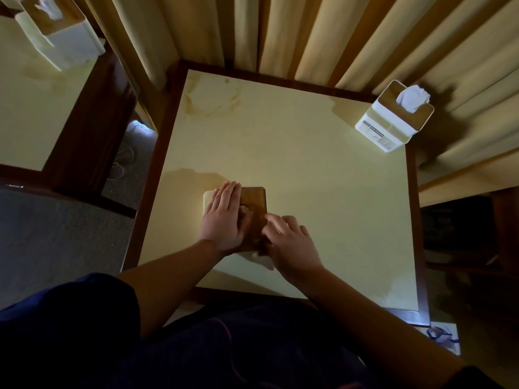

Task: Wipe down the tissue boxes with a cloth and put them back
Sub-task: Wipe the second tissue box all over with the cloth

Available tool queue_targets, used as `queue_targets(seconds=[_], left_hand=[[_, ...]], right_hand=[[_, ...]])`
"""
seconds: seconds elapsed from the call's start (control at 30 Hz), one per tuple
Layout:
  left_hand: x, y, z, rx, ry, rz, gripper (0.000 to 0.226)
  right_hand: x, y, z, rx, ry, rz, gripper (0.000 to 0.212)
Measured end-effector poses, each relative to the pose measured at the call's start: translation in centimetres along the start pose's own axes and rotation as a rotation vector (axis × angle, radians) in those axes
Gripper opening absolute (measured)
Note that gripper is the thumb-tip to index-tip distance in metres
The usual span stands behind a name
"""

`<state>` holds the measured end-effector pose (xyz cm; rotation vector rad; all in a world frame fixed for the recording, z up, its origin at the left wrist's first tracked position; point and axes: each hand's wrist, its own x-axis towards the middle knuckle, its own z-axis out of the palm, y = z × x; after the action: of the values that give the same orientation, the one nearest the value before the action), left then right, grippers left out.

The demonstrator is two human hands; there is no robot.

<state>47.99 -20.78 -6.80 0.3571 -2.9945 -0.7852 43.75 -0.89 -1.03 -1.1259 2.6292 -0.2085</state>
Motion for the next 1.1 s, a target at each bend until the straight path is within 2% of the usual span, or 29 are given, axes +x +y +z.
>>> queue_targets(seconds=[0.1,0.2,0.27,0.3,0.37,0.47,0.6,0.67,0.8,0.87,0.97,1.1], left_hand=[[0.6,-0.1,-1.1,0.023,-0.140,0.122,0.080],[1.8,-0.2,-2.5,0.126,-0.283,0.325,0.082],[2.0,0.2,-2.8,0.144,-0.279,0.365,0.083],[1.8,0.7,-2.8,0.124,-0.248,0.316,0.085],[0.7,2.0,-2.6,0.043,-0.176,0.082,0.095],[-1.0,4.0,-2.0,-0.045,-0.188,-0.226,0.122],[-2.1,4.9,-1.0,-0.054,-0.250,-0.292,0.155],[-1.8,4.5,-1.2,-0.057,-0.292,-0.258,0.160],[0.0,3.6,-2.2,0.147,-0.496,-0.014,0.161],[0.6,3.4,-2.3,0.184,-0.553,0.052,0.161],[0.8,2.8,-2.2,0.149,-0.549,0.095,0.161],[0.6,2.0,-1.9,0.112,-0.501,0.148,0.155]], right_hand=[[-1.0,1.2,0.0,0.065,0.068,-0.055,0.016],[-1.8,2.2,-0.6,0.129,0.105,-0.065,0.017],[-2.2,2.8,-1.3,0.142,0.113,-0.060,0.018],[-2.4,3.1,-1.7,0.154,0.110,-0.041,0.018],[-2.5,3.7,-2.4,0.188,0.108,0.011,0.021],[-2.5,4.9,-3.3,0.170,0.073,0.048,0.025],[-2.5,6.2,-4.1,0.166,0.024,0.086,0.012],[-2.2,6.3,-4.5,0.171,-0.008,0.078,0.013],[-1.2,5.5,-5.0,0.218,-0.058,0.054,0.013],[-0.5,4.7,-4.6,0.211,-0.068,0.028,0.012],[0.6,3.7,-3.4,0.199,-0.081,0.029,0.013],[0.9,3.5,-1.3,0.167,0.030,0.101,0.024]])
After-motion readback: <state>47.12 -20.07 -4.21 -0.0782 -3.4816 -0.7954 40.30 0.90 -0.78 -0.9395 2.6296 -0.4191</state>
